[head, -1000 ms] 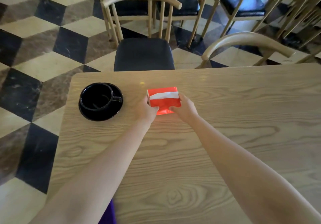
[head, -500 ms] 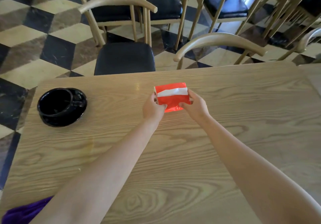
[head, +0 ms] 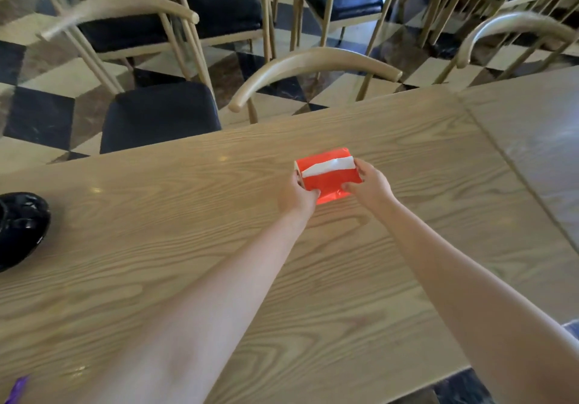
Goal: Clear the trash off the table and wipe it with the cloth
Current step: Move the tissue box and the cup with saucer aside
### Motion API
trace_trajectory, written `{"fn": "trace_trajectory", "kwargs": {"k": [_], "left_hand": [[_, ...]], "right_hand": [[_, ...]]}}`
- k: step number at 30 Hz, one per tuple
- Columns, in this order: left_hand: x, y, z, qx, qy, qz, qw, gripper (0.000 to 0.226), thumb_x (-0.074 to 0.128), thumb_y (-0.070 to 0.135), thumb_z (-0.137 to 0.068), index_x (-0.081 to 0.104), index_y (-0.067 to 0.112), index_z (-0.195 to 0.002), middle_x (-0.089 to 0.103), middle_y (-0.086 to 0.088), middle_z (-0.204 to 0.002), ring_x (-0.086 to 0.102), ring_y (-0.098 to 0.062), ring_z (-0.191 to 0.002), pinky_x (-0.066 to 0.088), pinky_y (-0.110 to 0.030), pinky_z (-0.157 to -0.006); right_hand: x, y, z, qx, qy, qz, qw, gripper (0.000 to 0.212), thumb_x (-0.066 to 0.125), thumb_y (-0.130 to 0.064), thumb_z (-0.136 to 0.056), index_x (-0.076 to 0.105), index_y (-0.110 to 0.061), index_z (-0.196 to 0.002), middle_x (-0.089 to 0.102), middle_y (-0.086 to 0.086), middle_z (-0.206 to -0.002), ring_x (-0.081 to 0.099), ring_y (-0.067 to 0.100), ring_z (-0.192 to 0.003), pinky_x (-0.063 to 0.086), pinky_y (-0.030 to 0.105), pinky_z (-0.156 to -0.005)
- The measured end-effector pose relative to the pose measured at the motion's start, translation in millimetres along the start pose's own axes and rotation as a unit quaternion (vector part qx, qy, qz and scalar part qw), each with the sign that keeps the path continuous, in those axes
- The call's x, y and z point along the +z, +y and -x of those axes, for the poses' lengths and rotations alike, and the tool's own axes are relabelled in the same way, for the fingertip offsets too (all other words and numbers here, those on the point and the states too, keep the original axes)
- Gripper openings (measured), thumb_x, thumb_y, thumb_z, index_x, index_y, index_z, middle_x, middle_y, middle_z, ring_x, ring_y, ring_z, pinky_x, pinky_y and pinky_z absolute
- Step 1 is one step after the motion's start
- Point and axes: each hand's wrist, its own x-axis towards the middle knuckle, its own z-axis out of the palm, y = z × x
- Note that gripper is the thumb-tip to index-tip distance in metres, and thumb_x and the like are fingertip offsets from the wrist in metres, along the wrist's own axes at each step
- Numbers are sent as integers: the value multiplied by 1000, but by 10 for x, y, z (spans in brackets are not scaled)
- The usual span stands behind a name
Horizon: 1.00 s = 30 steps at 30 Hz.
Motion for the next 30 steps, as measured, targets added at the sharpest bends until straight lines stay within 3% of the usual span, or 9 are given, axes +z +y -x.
{"fn": "trace_trajectory", "kwargs": {"k": [3, 7, 12, 15, 17, 20, 24, 30], "left_hand": [[136, -35, 15, -8, -14, 10, 1000, 40, 61, -3, -76, 58, 11, -113, 62, -3, -96, 57, -17, -85, 46, -30, -79], [130, -109, 6, -25, -28, -20, 999, 42, 65, -1, -75, 58, 10, -115, 62, -3, -98, 58, -20, -89, 47, -33, -83], [59, -134, -12, -26, -51, -57, 997, 50, 69, 7, -75, 55, 16, -123, 66, -8, -108, 62, -25, -101, 48, -32, -85], [21, -105, -18, -30, -64, -57, 996, 54, 68, 6, -76, 51, 14, -127, 64, -10, -111, 61, -28, -105, 49, -36, -91], [-13, -73, -19, -33, -74, -57, 995, 58, 67, 6, -78, 47, 13, -132, 62, -15, -119, 60, -30, -108, 49, -43, -95], [-122, -40, -24, -24, -86, -80, 993, 64, 66, 10, -80, 40, 15, -138, 55, -13, -130, 57, -29, -114, 47, -43, -97], [-411, -20, -18, -19, -94, -106, 990, 67, 62, 11, -83, 32, 12, -143, 44, -17, -142, 50, -29, -125, 43, -41, -103], [-1141, 25, 49, -32, -120, -160, 979, 67, 62, 14, -85, 31, 14, -144, 41, -16, -144, 47, -29, -126, 44, -39, -102]], "right_hand": [[-65, 151, -28, 19, -10, -3, 1000, 50, 62, 1, -74, 57, -15, -121, 67, 6, -112, 61, 22, -102, 42, 27, -80], [-50, 252, -59, 47, -41, 16, 998, 56, 67, -4, -75, 50, -12, -129, 63, 9, -121, 58, 25, -113, 44, 34, -93], [-67, 219, -83, 52, -55, 42, 996, 56, 64, -6, -78, 46, -8, -131, 60, 12, -123, 56, 25, -107, 42, 31, -84], [-91, 185, -102, 43, -84, 83, 992, 73, 65, -13, -79, 29, -15, -142, 45, 13, -139, 44, 28, -124, 40, 34, -97], [-100, 129, -98, 32, -85, 128, 988, 84, 68, -18, -78, 20, -21, -147, 32, 15, -147, 30, 34, -134, 33, 41, -107], [-81, -14, -64, -12, -77, 187, 979, 87, 70, -22, -78, 18, -24, -147, 21, 11, -153, 19, 35, -138, 26, 43, -110], [11, -281, 13, -83, -99, 274, 953, 81, 68, -27, -79, 22, -25, -145, 21, 5, -153, 19, 33, -137, 23, 43, -111], [313, -931, 165, -118, -177, 306, 928, 84, 67, -32, -83, 16, -22, -149, 21, 10, -154, 16, 35, -141, 26, 50, -111]]}}
